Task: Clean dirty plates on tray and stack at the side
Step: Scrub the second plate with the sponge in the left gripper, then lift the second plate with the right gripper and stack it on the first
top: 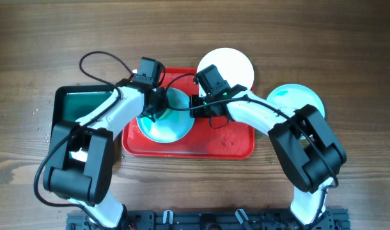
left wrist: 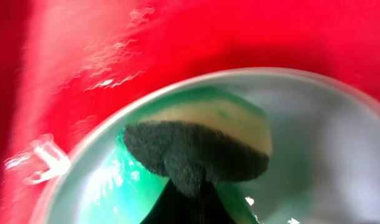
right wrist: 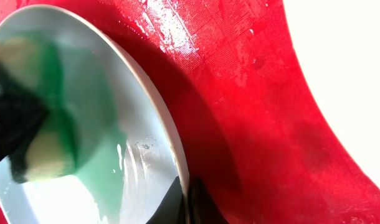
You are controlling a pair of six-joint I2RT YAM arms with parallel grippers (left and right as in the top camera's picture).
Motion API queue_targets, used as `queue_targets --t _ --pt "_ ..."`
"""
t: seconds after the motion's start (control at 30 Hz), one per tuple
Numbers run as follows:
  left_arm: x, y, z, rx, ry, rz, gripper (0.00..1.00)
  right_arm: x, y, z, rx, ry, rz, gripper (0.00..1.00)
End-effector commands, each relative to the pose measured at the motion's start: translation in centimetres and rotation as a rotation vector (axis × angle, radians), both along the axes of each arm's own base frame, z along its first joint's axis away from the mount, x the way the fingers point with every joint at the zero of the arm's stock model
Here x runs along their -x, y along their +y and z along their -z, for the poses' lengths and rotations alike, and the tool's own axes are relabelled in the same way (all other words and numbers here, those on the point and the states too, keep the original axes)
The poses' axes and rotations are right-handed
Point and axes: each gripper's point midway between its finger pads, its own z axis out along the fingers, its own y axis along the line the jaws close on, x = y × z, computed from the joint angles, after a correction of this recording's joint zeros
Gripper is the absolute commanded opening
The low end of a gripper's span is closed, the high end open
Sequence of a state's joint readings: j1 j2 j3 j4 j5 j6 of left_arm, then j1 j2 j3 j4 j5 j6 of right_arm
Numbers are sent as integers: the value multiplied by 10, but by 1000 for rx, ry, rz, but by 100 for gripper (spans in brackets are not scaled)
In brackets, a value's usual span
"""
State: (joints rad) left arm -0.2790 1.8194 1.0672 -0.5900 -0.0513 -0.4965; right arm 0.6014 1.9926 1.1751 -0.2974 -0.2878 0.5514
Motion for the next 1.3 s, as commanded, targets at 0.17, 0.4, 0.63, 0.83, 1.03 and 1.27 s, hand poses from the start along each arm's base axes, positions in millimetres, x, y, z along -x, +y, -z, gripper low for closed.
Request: queue_targets --t 0.17,0.4,0.63,0.83,1.03,1.27 --pt "87 -38 11 268 318 427 4 2 -2 12 24 20 -3 4" --pt "38 -84 -6 476 66 504 4 2 -2 12 24 20 -3 4" --pt "-5 42 10 -198 -45 -106 4 2 -2 12 24 20 -4 4" --pt "56 29 20 -117 227 5 4 2 -2 12 24 20 -4 4" --pt "85 -67 -1 447 282 476 4 3 -2 12 22 24 -5 4" --pt "10 -34 9 267 50 166 4 4 -3 13 27 32 -3 4"
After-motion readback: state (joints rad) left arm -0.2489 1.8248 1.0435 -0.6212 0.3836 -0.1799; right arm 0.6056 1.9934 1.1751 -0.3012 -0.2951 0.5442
